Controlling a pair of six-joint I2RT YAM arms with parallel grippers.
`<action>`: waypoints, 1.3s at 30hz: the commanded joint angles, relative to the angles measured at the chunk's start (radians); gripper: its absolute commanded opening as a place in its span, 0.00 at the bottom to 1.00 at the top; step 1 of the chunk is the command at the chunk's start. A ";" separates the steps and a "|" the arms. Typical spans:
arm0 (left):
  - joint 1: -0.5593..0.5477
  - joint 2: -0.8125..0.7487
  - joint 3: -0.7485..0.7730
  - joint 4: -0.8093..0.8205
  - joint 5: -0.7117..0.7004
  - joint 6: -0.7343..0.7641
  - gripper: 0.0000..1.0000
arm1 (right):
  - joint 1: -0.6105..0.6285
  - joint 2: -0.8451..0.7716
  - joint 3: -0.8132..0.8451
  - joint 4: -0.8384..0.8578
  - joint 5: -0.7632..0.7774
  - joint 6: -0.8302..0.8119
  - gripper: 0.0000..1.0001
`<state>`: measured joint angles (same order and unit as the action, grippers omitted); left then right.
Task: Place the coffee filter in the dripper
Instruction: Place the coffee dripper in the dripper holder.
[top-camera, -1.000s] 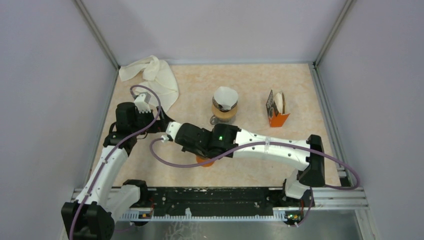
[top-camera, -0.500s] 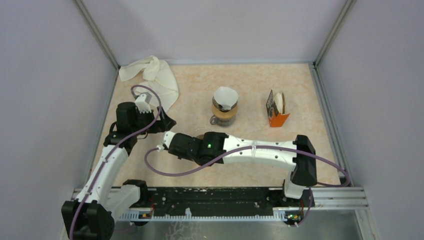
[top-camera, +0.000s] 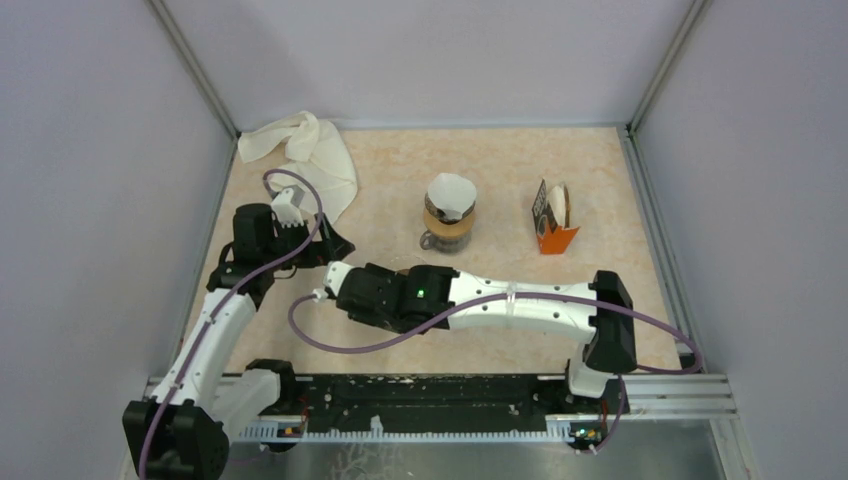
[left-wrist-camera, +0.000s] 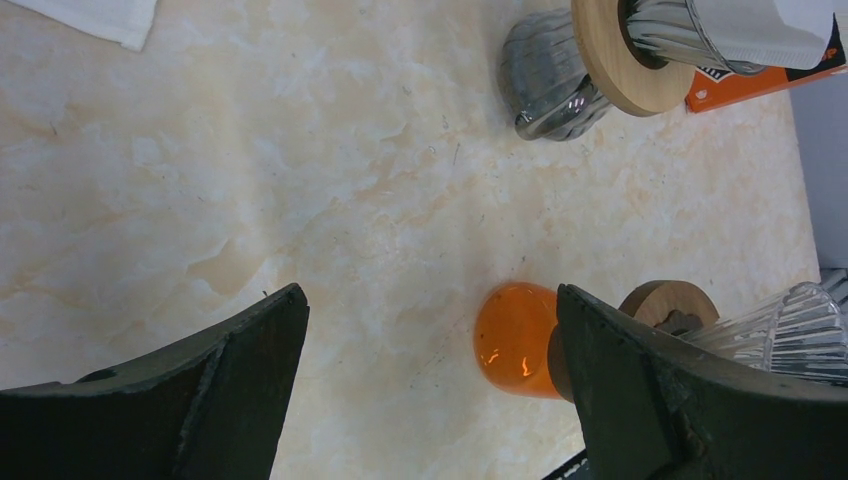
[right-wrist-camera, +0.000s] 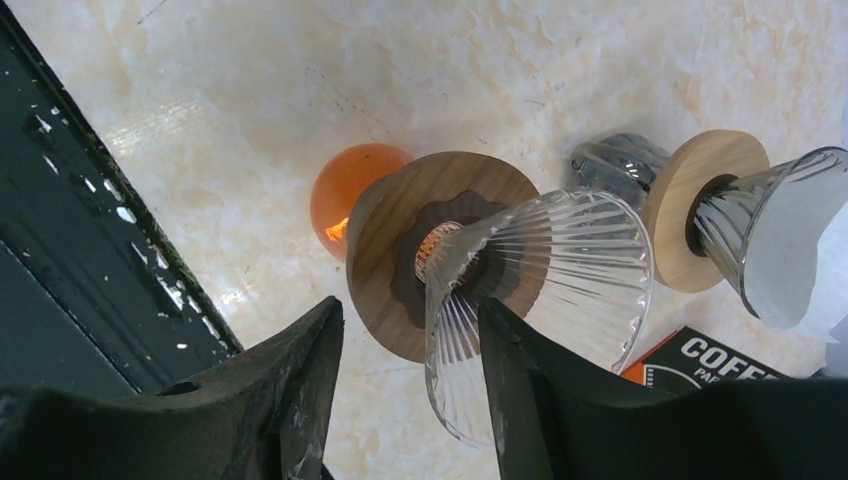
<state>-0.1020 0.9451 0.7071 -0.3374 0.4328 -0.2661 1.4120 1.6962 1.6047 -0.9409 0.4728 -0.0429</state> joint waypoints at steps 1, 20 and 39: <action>0.004 -0.036 0.058 -0.049 0.041 -0.033 0.98 | 0.014 -0.097 0.055 0.056 0.003 0.023 0.54; -0.077 -0.191 0.082 -0.116 0.192 -0.207 0.90 | -0.204 -0.347 -0.094 0.198 -0.144 0.201 0.62; -0.426 -0.133 0.061 -0.048 -0.020 -0.335 0.78 | -0.463 -0.461 -0.363 0.372 -0.466 0.372 0.59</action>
<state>-0.5114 0.8127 0.7609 -0.4198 0.4614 -0.5797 0.9710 1.2823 1.2621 -0.6689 0.0856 0.2787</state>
